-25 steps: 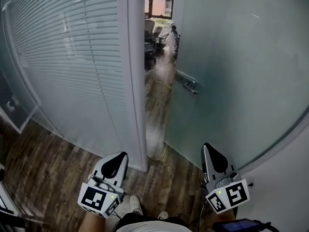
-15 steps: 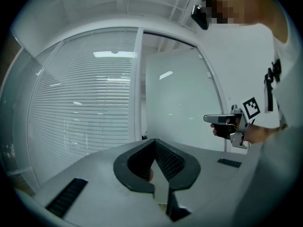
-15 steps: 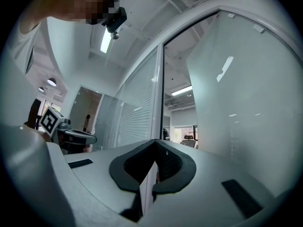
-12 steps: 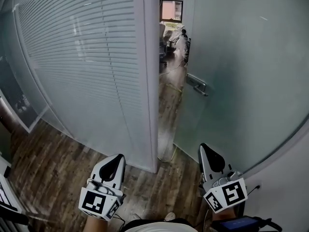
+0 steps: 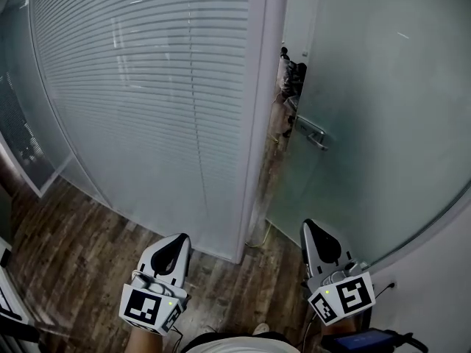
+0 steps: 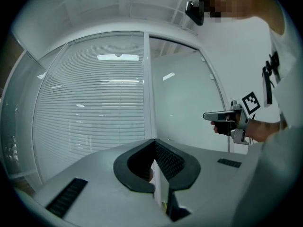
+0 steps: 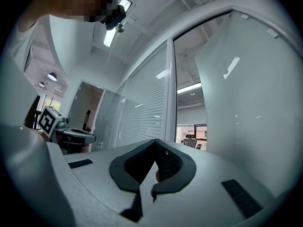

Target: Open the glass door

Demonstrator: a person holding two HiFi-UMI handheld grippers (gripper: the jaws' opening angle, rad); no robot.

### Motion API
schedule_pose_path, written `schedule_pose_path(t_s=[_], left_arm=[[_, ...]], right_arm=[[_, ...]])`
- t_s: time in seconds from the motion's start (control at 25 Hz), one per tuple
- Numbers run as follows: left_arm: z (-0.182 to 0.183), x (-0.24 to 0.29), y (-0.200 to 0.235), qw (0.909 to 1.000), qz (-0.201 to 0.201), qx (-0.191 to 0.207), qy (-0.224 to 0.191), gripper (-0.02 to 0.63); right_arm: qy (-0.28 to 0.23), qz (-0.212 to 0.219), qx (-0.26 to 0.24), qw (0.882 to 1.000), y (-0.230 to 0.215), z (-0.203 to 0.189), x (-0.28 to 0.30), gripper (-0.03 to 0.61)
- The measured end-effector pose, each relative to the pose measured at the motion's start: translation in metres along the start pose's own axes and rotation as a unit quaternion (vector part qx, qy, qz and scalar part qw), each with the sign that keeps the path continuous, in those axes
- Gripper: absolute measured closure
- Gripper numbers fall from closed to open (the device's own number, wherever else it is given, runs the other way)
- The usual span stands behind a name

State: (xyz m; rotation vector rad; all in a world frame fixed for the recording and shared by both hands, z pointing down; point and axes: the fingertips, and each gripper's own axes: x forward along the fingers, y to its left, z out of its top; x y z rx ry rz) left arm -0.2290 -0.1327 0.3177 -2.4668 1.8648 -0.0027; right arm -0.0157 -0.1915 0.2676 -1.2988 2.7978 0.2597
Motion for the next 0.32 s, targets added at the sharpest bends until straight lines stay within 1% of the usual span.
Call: schedule_pose_path(t_s=[0.16, 0.32], left_arm=[[-0.0045, -0.0023, 0.0038, 1.0000, -0.005, -0.004, -0.002, 0.615], [0.0001, -0.0013, 0.0064, 0.9999, -0.008, -0.008, -0.005, 0.615]], right_arm=[[0.007, -0.006, -0.001, 1.000, 0.0050, -0.0050, 0.0006, 0.578], [0.009, -0.009, -0.005, 1.000, 0.0044, 0.0008, 0.0033, 0.578]])
